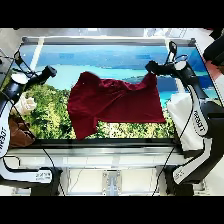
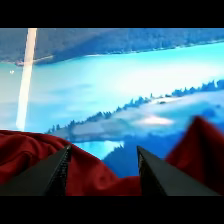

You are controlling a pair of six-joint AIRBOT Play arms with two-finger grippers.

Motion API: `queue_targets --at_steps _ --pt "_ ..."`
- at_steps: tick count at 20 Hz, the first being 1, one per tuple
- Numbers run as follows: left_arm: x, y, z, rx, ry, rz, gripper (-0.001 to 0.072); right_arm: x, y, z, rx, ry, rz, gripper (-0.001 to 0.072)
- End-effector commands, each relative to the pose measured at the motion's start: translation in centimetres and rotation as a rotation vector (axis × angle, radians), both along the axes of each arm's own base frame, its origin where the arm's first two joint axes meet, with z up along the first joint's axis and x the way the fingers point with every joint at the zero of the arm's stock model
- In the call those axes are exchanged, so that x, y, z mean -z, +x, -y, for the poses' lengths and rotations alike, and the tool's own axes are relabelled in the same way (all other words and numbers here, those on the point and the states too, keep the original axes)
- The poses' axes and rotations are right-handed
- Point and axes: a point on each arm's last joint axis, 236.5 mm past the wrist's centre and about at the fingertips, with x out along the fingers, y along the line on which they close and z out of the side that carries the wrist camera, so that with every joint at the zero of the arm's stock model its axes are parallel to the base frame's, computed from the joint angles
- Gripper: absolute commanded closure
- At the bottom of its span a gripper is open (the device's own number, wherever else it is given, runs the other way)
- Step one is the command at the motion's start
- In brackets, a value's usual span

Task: Fold the shirts.

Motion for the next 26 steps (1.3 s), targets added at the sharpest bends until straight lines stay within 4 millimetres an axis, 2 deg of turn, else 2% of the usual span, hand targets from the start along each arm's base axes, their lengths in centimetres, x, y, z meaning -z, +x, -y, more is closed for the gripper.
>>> queue_targets --at_steps 1,3,4,5,6,9,10,11,14,16,18,20,22,24,26 --pt "-5.1 0.3 -2.1 -0.071 -0.032 0.114 0.0064 -4.6 1.1 1.2 -0.001 0.010 0.075 0.0244" --pt "-9.8 -2.1 -4.0 -0.079 -0.017 0.165 0.0067 -8.6 -0.7 2.9 -0.057 -0.042 0.075 0.0244" --pt "-11.0 -3.7 -4.5 -0.059 -0.012 0.153 0.0068 -10.2 -2.0 3.8 -0.083 -0.061 0.057 0.0245" --pt "-11.0 -5.3 -4.2 -0.016 -0.011 0.108 0.0069 -11.5 -3.9 4.9 -0.102 -0.074 0.019 0.0246" --pt "-9.8 -7.2 -3.5 0.049 -0.008 0.025 0.0069 -12.3 -6.1 6.2 -0.109 -0.097 -0.036 0.0252" --pt "-2.4 -13.2 -2.1 0.256 0.081 -0.332 0.0069 -14.0 -12.9 11.6 -0.073 -0.254 -0.180 0.0269" --pt "-1.0 -14.0 -1.6 0.288 0.055 -0.391 0.0069 -14.9 -15.2 13.4 -0.044 -0.299 -0.214 0.0268" --pt "0.2 -13.9 -1.3 0.301 0.022 -0.419 0.0069 -15.9 -17.2 14.6 -0.023 -0.319 -0.230 0.0269" --pt "3.7 -12.6 1.0 0.338 -0.131 -0.464 0.0069 -18.5 -22.1 17.2 0.046 -0.322 -0.211 0.0268" --pt "7.4 -12.4 2.4 0.376 -0.173 -0.545 0.0069 -18.3 -24.8 17.7 0.093 -0.271 -0.194 0.0267" --pt "10.4 -12.8 4.5 0.425 -0.217 -0.620 0.0069 -16.2 -27.1 16.8 0.115 -0.207 -0.207 0.0268" --pt "12.3 -13.3 6.9 0.480 -0.241 -0.675 0.0069 -13.8 -28.6 15.8 0.140 -0.177 -0.211 0.0268" --pt "13.6 -13.6 8.6 0.516 -0.243 -0.708 0.0069 -12.3 -29.6 14.8 0.158 -0.149 -0.199 0.0267" --pt "14.4 -13.9 8.8 0.504 -0.259 -0.738 0.0069 -12.1 -30.4 14.3 0.166 -0.152 -0.186 0.0268" --pt "15.3 -14.5 7.5 0.473 -0.222 -0.782 0.0070 -12.9 -30.7 14.1 0.172 -0.165 -0.159 0.0268"
